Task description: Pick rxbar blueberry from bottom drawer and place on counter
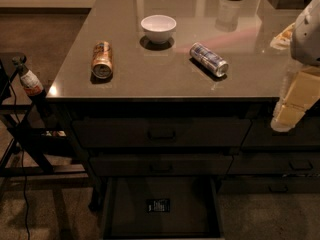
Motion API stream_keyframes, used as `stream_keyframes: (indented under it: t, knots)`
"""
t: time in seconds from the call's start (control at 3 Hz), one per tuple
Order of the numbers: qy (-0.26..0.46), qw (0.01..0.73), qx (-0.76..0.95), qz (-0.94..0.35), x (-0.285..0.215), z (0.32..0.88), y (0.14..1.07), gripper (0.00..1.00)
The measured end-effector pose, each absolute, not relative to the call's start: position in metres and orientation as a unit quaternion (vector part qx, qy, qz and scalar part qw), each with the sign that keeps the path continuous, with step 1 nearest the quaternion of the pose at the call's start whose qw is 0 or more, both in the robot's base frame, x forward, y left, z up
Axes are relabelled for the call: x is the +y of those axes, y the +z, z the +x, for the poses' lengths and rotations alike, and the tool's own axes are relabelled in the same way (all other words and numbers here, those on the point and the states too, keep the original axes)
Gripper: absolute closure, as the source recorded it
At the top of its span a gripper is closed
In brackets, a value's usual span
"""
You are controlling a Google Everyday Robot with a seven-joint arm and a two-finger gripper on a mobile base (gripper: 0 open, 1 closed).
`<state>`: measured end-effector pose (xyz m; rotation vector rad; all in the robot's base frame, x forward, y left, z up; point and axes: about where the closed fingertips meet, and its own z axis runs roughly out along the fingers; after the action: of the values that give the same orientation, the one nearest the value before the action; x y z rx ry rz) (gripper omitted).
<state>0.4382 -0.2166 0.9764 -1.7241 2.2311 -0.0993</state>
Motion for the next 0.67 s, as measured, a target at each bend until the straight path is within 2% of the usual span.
stream_keyframes:
  t: [0.67]
  knots:
    - [-0.019,0.156,0.788,-0.595,-0.210,0.427,0.946,0.00]
